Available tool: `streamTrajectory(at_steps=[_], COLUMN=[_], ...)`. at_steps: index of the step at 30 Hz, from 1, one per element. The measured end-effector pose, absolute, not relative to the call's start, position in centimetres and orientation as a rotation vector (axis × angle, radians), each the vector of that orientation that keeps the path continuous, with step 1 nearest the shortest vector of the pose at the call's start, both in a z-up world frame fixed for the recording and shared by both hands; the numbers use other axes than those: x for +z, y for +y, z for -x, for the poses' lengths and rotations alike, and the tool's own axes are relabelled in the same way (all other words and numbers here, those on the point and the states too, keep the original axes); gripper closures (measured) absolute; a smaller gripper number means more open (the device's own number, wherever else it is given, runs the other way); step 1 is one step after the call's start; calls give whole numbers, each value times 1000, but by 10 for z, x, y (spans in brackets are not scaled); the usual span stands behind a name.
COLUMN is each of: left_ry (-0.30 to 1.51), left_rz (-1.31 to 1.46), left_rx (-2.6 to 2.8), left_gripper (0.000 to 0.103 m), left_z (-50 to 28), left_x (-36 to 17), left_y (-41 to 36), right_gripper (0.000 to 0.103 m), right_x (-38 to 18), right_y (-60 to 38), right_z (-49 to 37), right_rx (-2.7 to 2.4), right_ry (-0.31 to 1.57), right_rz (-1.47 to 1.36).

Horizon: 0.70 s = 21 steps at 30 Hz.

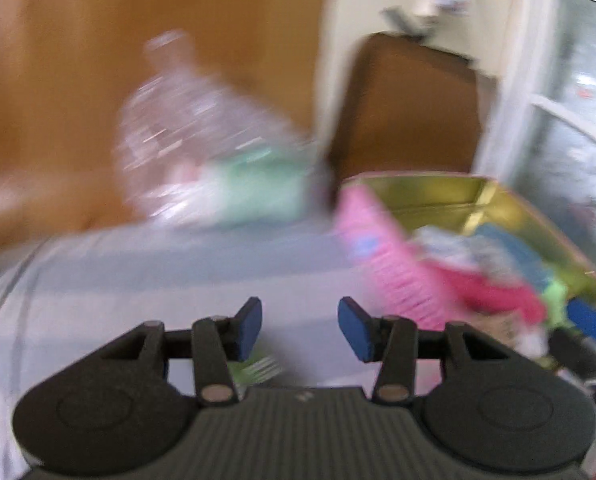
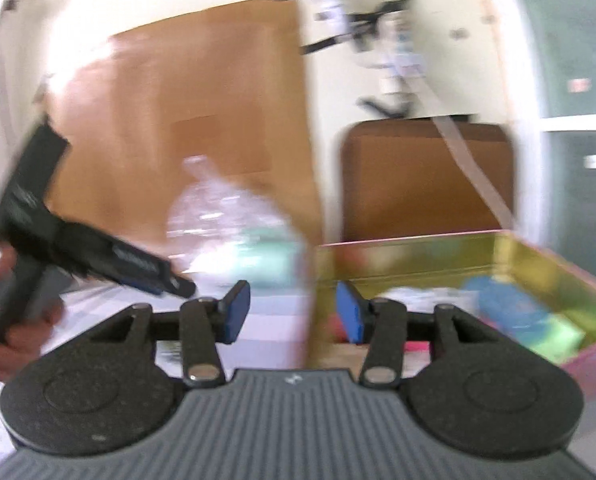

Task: Organize soft objects
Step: 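Grasp the green correction tape roller with the right gripper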

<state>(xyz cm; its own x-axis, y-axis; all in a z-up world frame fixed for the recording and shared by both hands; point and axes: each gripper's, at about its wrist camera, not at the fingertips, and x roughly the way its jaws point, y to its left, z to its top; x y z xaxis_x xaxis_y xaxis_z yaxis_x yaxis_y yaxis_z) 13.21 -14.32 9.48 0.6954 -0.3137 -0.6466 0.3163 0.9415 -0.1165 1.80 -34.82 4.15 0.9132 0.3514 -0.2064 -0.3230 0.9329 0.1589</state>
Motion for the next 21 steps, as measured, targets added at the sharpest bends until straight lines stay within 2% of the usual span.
streamTrajectory(at_steps=[7,8,9,11,13,16,18,19,21], left_ry=[814,826,830,774,743,708,708,707,704], left_rz=[18,27,39,7,-21,-11,3,-1,-14], left_rx=[-117,-85,-57,-5,44,63,75,81,90], left_gripper=[59,48,47,43,30,30,30,30,30], left_z=[-108,-103,-99,-88,-83,-80,-83,-84,-81], left_x=[35,28,19,15,11,5,5,6,4], left_y=[-41,-29,-18,-9,-6,1,4,4,1], right_gripper=[49,49,46,33,34,33,37,47,58], right_x=[10,5,-1,-9,-12,-18,-16,-17,-17], right_y=[-257,-245,-233,-212,-201,-192,-190,-189,-192], right_z=[-62,-72,-83,-102,-118,-135,-139,-136,-130], right_rx=[512,505,492,474,463,450,445,446,452], right_ry=[437,461,480,511,560,621,622,617,604], right_rz=[-51,-32,-1,46,63,50,64,66,64])
